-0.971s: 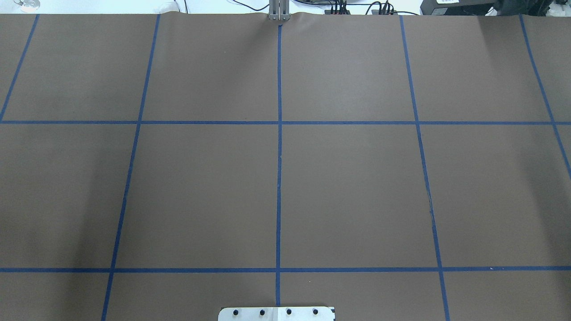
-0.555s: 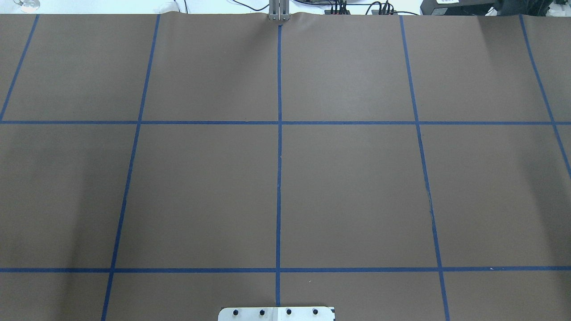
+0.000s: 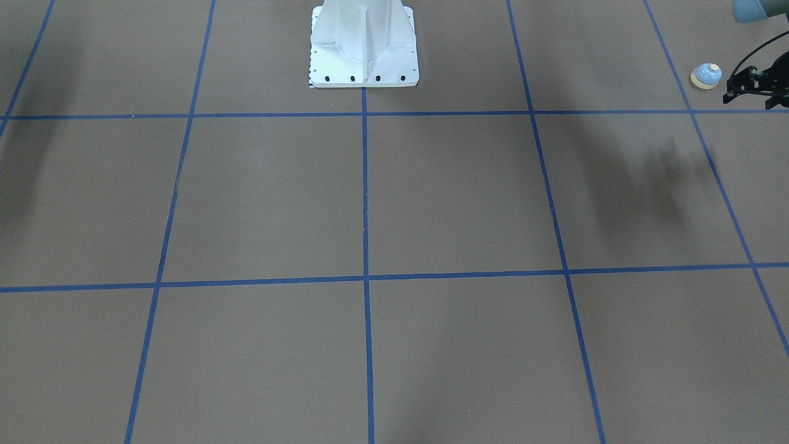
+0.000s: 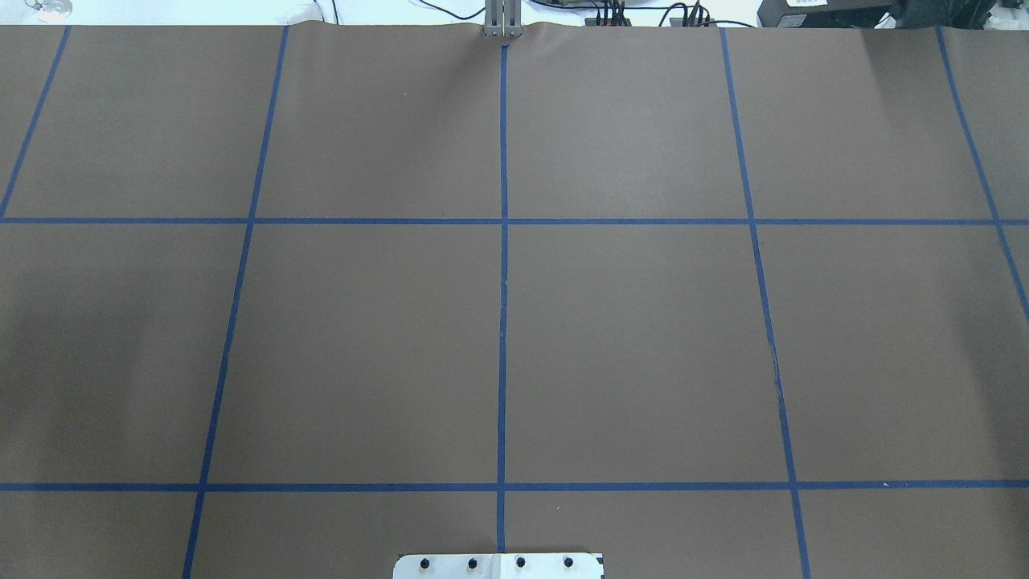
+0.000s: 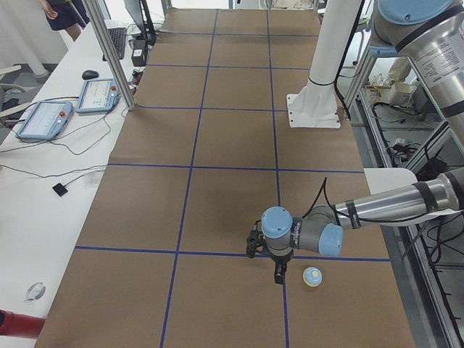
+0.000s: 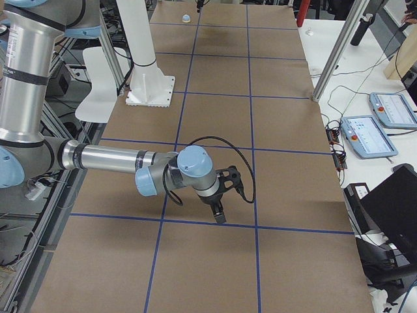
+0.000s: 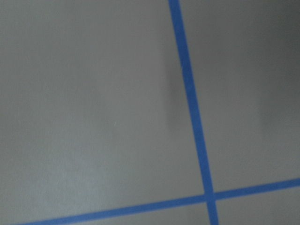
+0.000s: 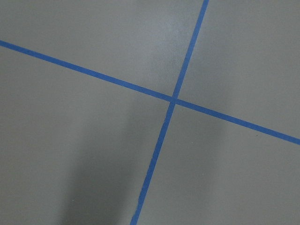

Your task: Place and press bell with both arms

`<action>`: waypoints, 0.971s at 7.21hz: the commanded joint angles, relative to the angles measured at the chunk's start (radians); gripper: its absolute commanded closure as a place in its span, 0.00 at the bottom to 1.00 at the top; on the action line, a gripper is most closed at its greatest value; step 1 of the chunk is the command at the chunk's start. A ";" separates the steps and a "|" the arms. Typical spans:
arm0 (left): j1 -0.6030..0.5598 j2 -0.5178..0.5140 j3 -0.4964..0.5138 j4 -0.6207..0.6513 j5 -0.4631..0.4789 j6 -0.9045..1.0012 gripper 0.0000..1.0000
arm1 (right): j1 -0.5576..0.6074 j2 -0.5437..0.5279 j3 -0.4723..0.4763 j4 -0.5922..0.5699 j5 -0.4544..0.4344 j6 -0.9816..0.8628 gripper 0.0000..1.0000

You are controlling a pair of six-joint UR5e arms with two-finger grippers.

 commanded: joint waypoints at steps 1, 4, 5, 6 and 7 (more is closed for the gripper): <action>0.005 0.060 0.084 -0.135 -0.003 -0.002 0.02 | 0.000 -0.019 0.000 0.036 0.000 -0.002 0.00; 0.025 0.060 0.091 -0.132 -0.018 -0.032 0.02 | 0.000 -0.034 0.000 0.069 0.000 -0.002 0.00; 0.052 0.055 0.089 -0.134 -0.053 -0.063 0.02 | -0.002 -0.037 0.000 0.075 0.000 -0.002 0.00; 0.099 0.034 0.086 -0.143 -0.066 -0.128 0.02 | -0.002 -0.037 0.000 0.076 0.000 -0.002 0.00; 0.173 0.014 0.089 -0.143 -0.066 -0.210 0.02 | -0.002 -0.037 0.000 0.076 0.000 -0.002 0.00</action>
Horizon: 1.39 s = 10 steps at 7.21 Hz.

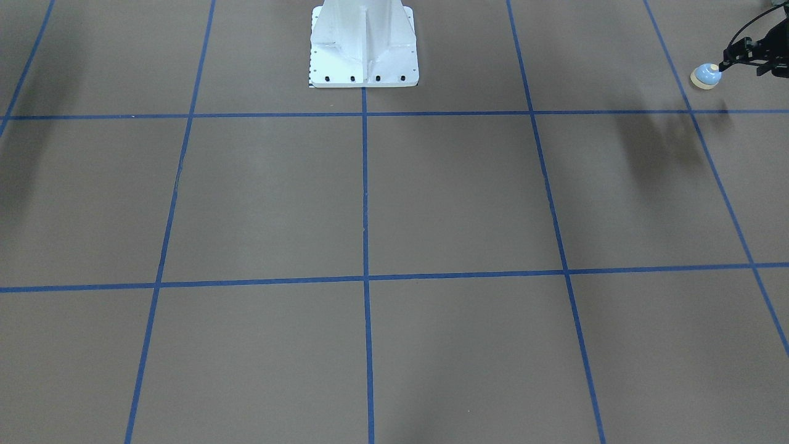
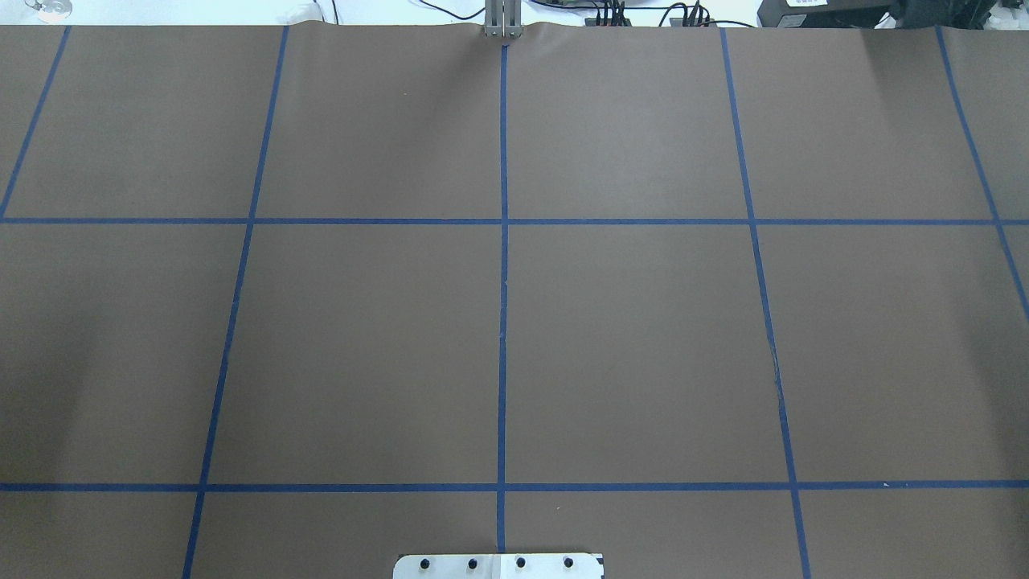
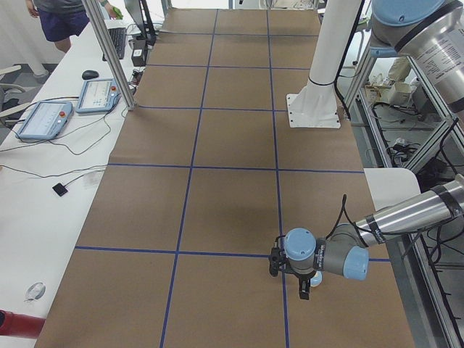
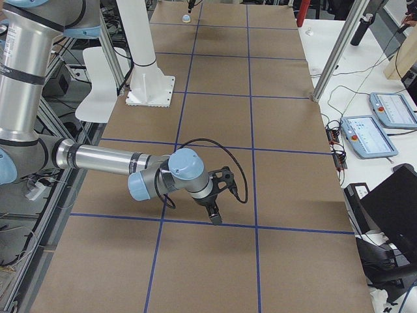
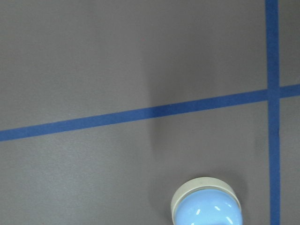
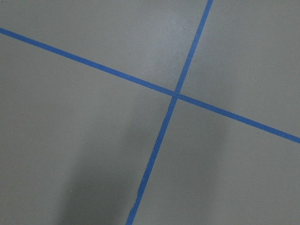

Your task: Place and press bell with both arms

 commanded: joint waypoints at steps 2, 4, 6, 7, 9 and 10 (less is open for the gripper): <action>0.196 -0.028 0.003 -0.003 -0.001 -0.169 0.02 | 0.000 -0.001 0.000 0.008 0.000 0.000 0.00; 0.297 -0.046 0.010 -0.002 0.005 -0.257 0.02 | 0.000 -0.002 -0.002 0.013 0.000 0.000 0.00; 0.321 -0.047 0.035 -0.003 0.026 -0.248 0.02 | 0.001 -0.002 0.000 0.014 0.000 0.000 0.00; 0.323 -0.047 0.039 -0.003 0.028 -0.245 0.02 | 0.001 -0.004 0.000 0.016 0.000 0.000 0.00; 0.324 -0.047 0.041 -0.002 0.064 -0.243 0.02 | 0.000 -0.004 0.000 0.016 0.000 0.000 0.00; 0.327 -0.047 0.053 -0.005 0.065 -0.242 0.02 | 0.000 -0.004 0.000 0.016 0.000 0.000 0.00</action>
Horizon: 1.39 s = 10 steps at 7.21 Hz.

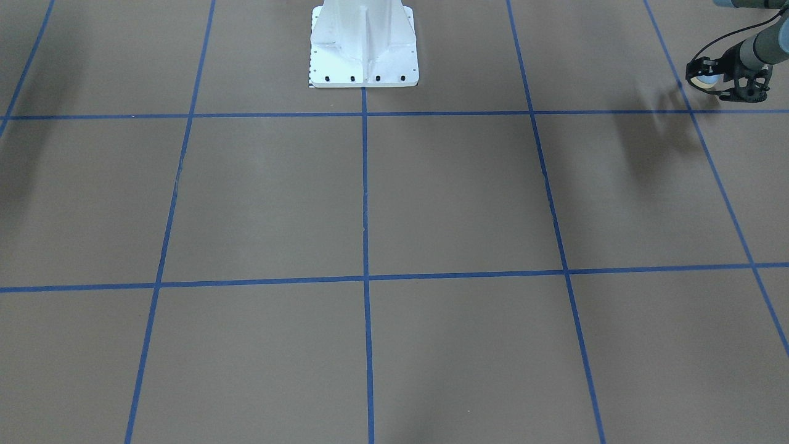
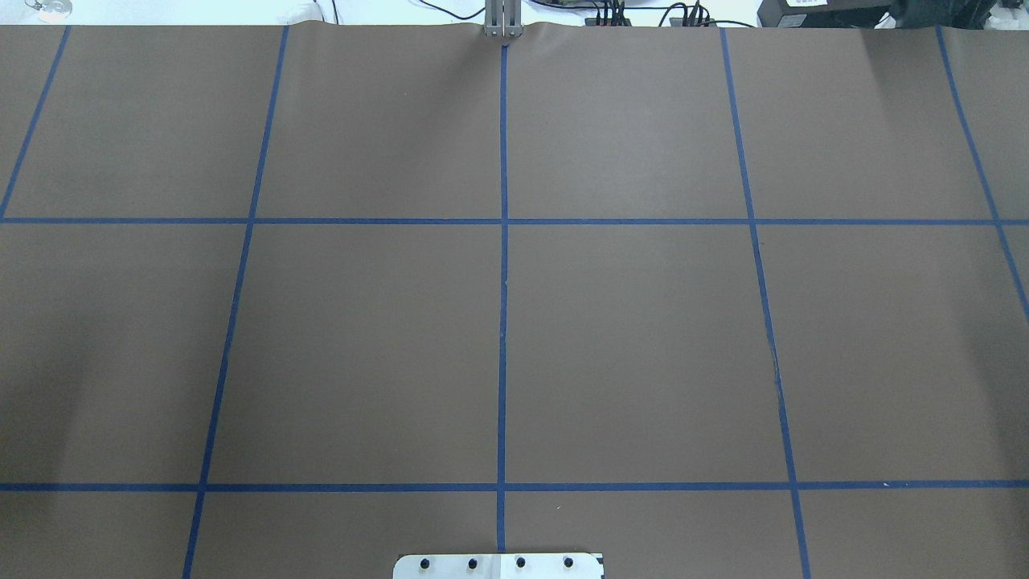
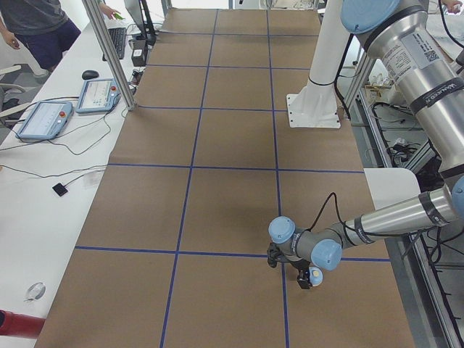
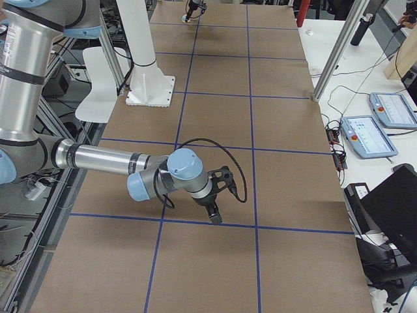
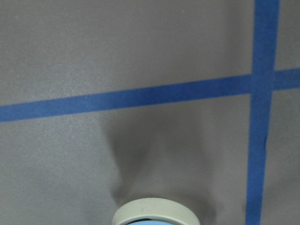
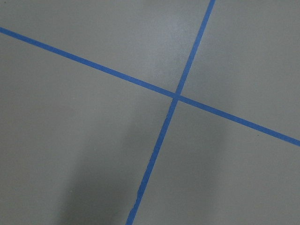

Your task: Place and press bell with both arms

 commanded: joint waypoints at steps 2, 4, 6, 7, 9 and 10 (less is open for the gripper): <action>0.008 0.001 0.026 -0.003 0.008 0.039 0.02 | 0.000 0.000 0.000 0.002 0.000 0.000 0.00; 0.009 0.001 0.025 -0.029 -0.002 0.028 0.02 | 0.001 0.000 0.000 0.006 0.000 0.001 0.00; 0.009 0.001 0.025 -0.031 -0.002 0.033 0.02 | 0.000 0.000 0.000 0.006 0.000 0.001 0.00; 0.009 0.001 0.028 -0.031 -0.002 0.034 0.02 | 0.001 0.000 0.000 0.008 0.000 0.001 0.00; 0.015 0.001 0.028 -0.032 -0.004 0.036 0.02 | 0.001 0.000 0.000 0.008 0.000 0.000 0.00; 0.019 0.000 0.028 -0.033 -0.004 0.036 0.02 | 0.000 0.000 0.000 0.008 0.000 0.000 0.00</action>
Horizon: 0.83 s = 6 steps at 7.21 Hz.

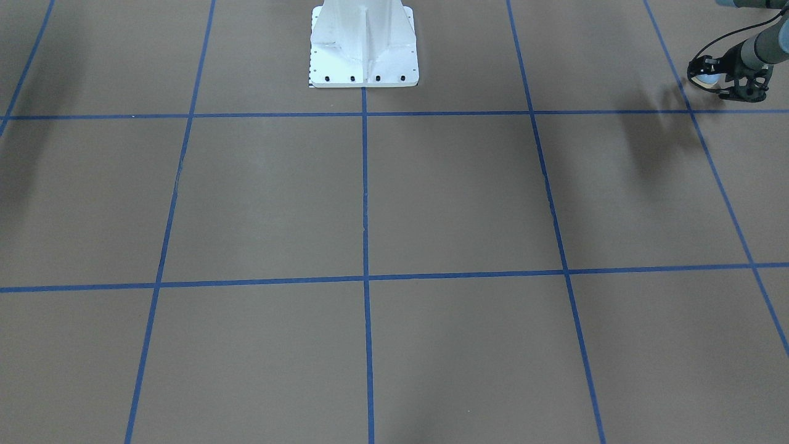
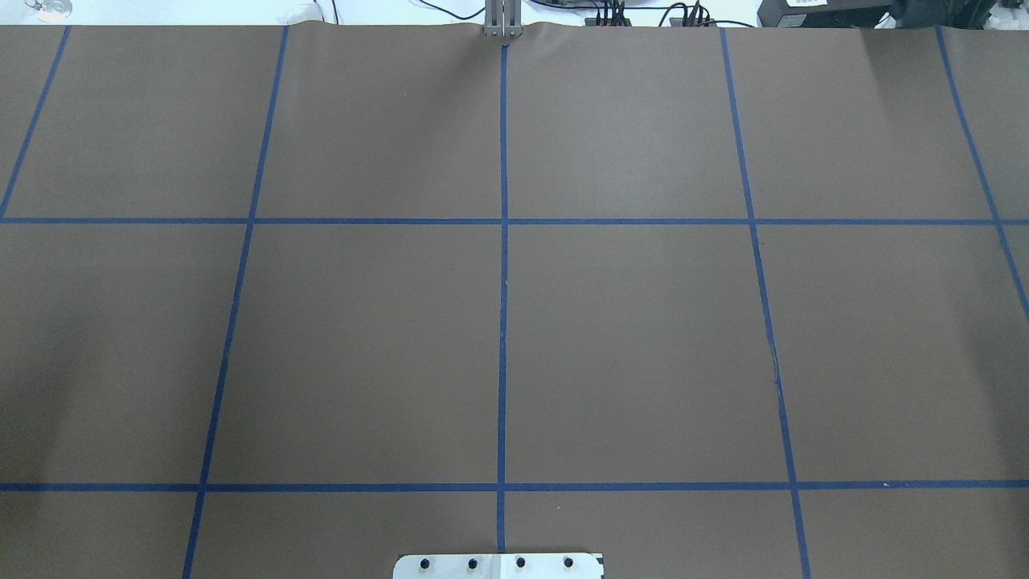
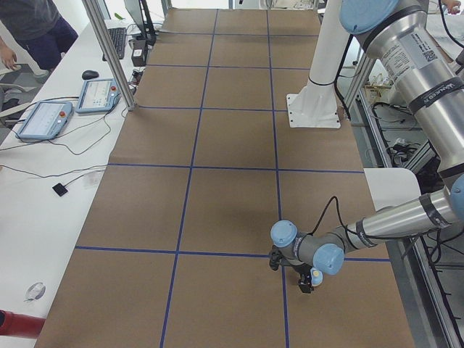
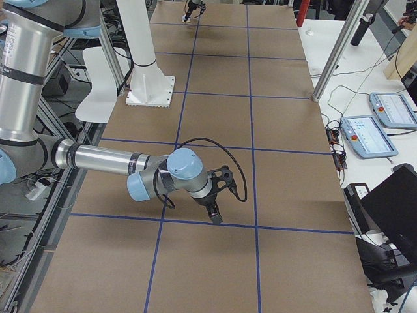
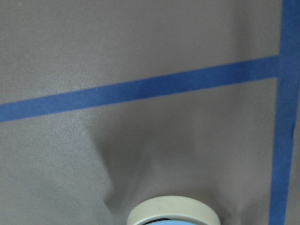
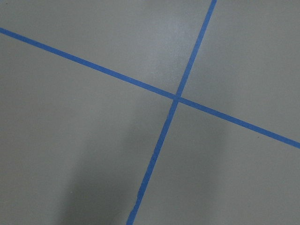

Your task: Place and press bell with both arms

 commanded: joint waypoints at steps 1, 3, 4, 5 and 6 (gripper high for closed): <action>0.007 -0.001 0.000 -0.001 -0.001 -0.001 0.02 | -0.001 0.000 0.000 0.003 0.000 0.000 0.00; 0.012 -0.001 0.000 -0.001 -0.001 0.000 0.05 | -0.001 0.000 0.000 0.006 0.000 0.001 0.00; 0.015 -0.001 0.000 -0.001 -0.001 -0.001 0.11 | 0.001 0.000 0.000 0.006 -0.002 0.001 0.00; 0.018 -0.001 0.000 0.001 -0.001 -0.001 0.18 | -0.001 0.000 0.000 0.006 -0.002 0.001 0.00; 0.019 -0.001 0.000 0.001 -0.001 -0.001 0.20 | 0.001 0.000 0.000 0.008 -0.002 0.001 0.00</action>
